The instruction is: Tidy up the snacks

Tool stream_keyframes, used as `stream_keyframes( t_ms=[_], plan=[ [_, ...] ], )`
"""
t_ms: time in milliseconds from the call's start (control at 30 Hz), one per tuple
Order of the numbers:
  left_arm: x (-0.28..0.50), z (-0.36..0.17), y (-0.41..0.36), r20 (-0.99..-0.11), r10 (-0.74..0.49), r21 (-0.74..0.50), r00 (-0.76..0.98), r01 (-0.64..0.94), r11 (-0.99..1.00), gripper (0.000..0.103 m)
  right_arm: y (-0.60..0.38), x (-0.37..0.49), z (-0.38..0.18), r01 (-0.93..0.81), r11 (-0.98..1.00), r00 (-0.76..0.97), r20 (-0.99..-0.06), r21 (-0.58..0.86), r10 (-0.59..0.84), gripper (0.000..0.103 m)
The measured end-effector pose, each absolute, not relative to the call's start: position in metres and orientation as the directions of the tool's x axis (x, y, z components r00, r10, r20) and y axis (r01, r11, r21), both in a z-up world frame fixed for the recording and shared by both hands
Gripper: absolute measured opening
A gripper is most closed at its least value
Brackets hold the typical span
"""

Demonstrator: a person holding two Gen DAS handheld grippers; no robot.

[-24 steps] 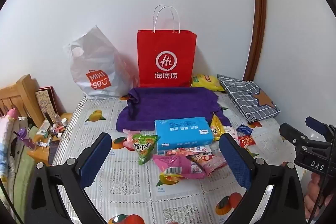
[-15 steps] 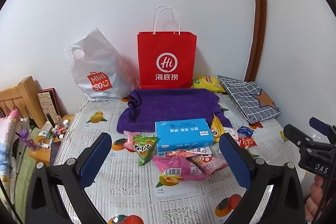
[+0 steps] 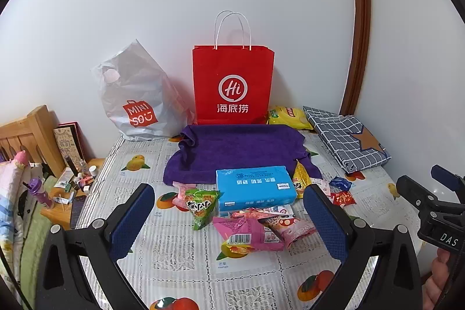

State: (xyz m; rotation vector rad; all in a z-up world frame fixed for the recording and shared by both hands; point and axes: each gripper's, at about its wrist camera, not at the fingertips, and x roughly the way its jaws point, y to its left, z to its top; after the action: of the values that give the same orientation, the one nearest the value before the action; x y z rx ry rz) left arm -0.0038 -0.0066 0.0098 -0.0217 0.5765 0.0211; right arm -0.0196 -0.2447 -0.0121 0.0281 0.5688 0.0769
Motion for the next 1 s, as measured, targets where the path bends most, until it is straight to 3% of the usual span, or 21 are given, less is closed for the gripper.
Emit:
stream_keyframes(
  t_ms=[1000],
  plan=[
    [-0.0072, 0.0104, -0.0052, -0.540, 0.025, -0.014, 0.841, -0.038, 0.999, 0.102, -0.2422, -0.0282, -0.0072, -0.074, 0.995, 0.850, -0.518, 0.064, 0.096, 0.103]
  ],
)
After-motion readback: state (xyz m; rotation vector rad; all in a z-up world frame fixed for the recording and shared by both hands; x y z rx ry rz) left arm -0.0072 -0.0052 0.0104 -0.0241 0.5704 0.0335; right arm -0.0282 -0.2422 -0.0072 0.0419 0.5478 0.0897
